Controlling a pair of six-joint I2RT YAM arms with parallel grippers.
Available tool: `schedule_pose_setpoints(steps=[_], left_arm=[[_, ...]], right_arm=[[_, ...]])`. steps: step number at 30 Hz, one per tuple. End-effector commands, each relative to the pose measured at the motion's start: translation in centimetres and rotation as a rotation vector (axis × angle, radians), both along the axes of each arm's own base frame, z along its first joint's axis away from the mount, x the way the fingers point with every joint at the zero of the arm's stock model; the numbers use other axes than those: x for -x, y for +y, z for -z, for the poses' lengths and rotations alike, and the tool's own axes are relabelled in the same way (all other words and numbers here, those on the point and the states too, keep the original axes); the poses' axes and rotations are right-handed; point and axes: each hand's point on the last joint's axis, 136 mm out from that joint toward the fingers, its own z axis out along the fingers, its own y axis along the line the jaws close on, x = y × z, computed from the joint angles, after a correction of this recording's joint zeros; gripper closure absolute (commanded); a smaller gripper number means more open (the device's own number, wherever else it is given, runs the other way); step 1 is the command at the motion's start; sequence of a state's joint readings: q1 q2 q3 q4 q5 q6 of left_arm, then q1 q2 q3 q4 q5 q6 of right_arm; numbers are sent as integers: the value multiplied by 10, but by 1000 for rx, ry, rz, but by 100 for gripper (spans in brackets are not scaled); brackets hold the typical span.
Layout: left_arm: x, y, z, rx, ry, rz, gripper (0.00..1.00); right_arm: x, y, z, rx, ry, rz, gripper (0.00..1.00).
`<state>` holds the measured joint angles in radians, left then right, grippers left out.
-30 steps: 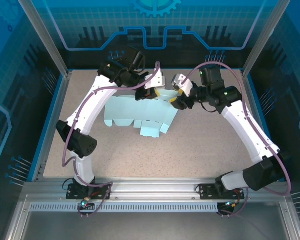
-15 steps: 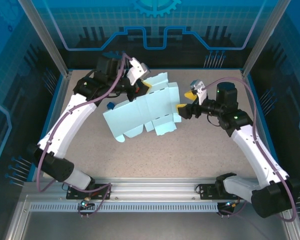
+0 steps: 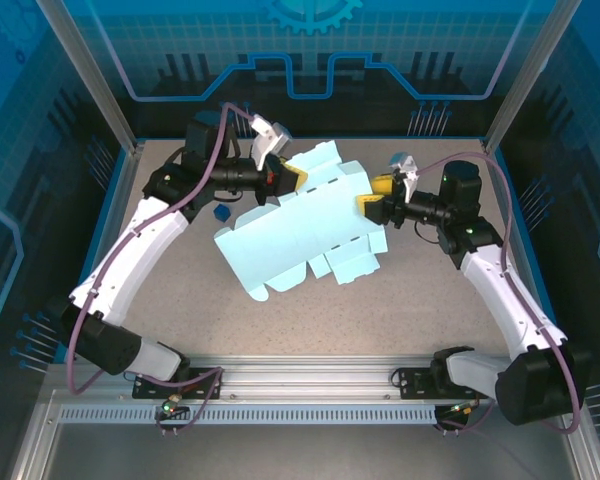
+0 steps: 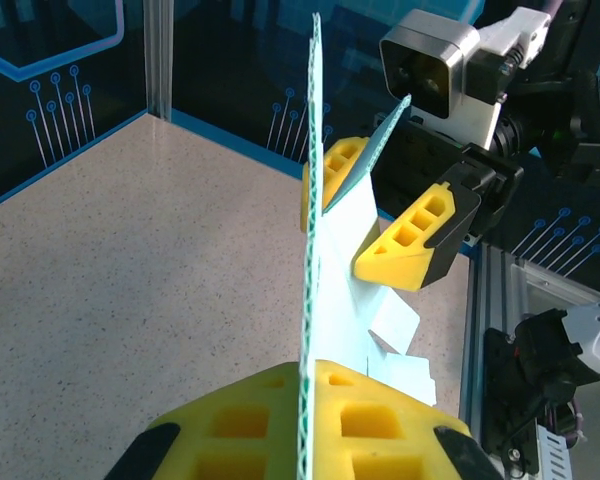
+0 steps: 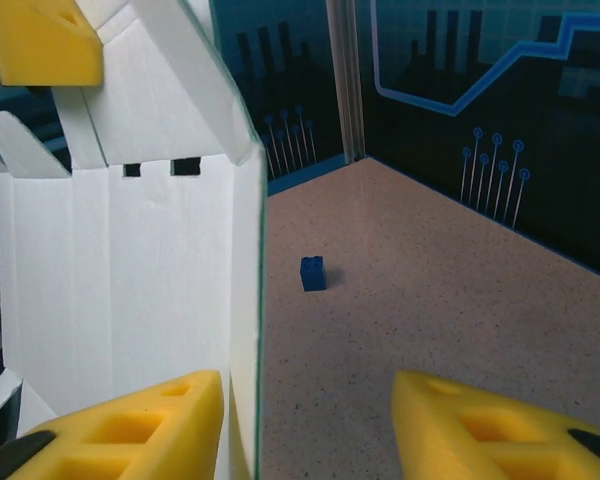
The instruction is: Fold the paper box
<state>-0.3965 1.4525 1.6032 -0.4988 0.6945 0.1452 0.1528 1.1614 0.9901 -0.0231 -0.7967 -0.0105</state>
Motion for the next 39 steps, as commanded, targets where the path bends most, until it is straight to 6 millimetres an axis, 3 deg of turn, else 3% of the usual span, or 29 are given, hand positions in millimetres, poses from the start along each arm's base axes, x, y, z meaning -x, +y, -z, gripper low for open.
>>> schedule_pose_setpoints(steps=[1, 9, 18, 23, 26, 29, 39], left_arm=[[6, 3, -13, 65, 7, 22, 100], [-1, 4, 2, 70, 42, 11, 100], [-6, 13, 23, 38, 16, 24, 67], [-2, 13, 32, 3, -20, 66, 56], [-2, 12, 32, 1, -37, 84, 54], [0, 10, 31, 4, -51, 105, 56], [2, 6, 23, 81, 49, 97, 87]], right_arm=[[9, -1, -7, -40, -22, -52, 60], [10, 1, -7, -52, -1, -80, 99], [24, -1, -12, -25, 1, -160, 100], [29, 0, -19, -30, 1, -193, 100], [31, 1, -21, -33, 11, -219, 100], [32, 2, -22, -35, 21, -232, 100], [15, 0, -23, 4, 12, -122, 100]])
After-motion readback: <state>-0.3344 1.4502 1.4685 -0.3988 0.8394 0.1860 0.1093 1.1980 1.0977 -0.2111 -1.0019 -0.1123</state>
